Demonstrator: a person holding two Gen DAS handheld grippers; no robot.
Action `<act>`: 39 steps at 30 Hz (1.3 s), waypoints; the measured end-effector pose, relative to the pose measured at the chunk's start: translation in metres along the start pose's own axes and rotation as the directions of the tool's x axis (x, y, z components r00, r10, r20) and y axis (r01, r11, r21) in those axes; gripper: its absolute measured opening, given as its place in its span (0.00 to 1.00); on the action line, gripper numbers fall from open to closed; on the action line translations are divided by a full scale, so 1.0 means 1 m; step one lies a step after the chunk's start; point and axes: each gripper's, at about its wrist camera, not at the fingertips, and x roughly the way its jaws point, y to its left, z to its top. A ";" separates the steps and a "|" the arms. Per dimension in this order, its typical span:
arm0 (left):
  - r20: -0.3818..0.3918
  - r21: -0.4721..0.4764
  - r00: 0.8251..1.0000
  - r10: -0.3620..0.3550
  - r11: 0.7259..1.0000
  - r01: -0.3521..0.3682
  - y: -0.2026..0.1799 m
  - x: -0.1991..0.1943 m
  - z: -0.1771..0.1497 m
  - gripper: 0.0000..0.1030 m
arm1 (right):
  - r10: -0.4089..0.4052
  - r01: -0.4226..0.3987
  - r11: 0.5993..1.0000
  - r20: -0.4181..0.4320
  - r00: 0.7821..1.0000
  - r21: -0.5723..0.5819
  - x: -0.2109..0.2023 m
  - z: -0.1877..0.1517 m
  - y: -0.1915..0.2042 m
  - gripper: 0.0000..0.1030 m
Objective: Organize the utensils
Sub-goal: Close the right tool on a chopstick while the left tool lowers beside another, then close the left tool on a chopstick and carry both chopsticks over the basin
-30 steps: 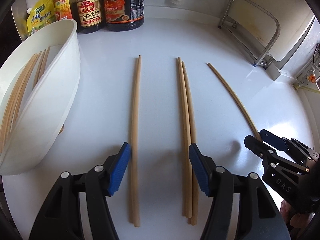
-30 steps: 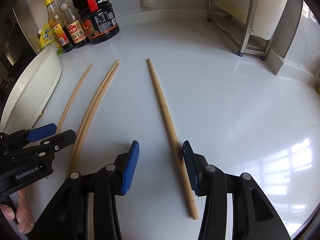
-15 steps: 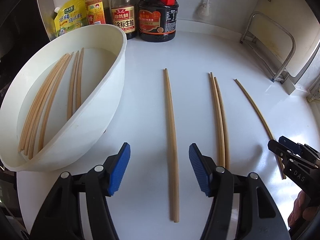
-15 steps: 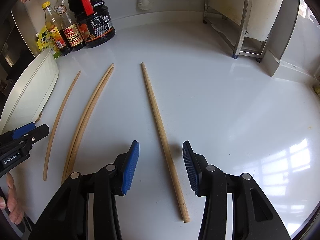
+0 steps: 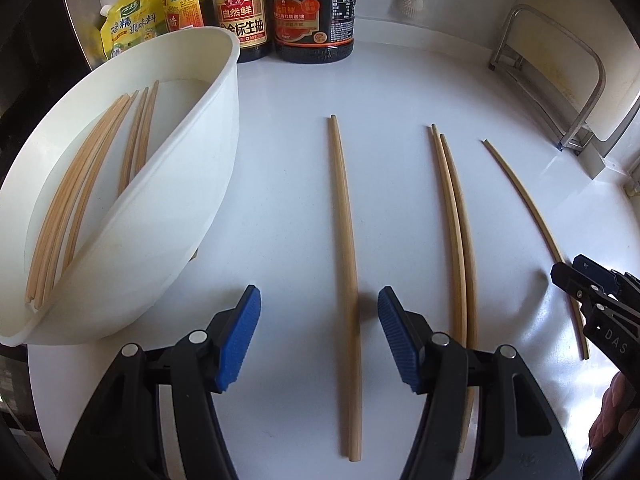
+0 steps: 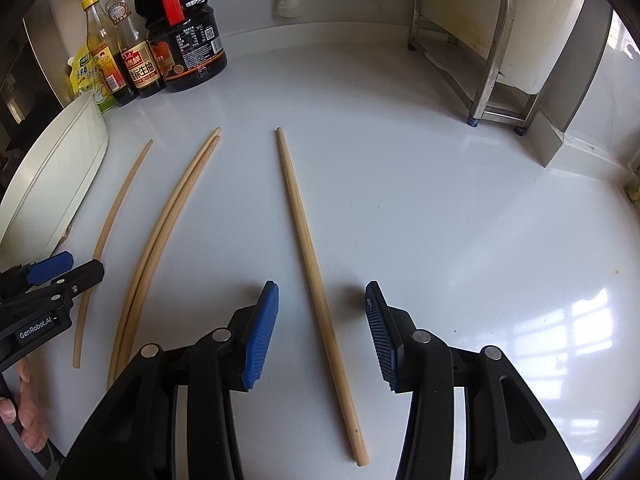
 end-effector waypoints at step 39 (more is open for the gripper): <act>0.086 0.056 0.976 -0.201 0.979 0.197 0.043 -0.099 0.056 0.07 | 0.141 -0.142 0.990 0.091 0.986 -0.001 -0.078 0.052 0.085 0.06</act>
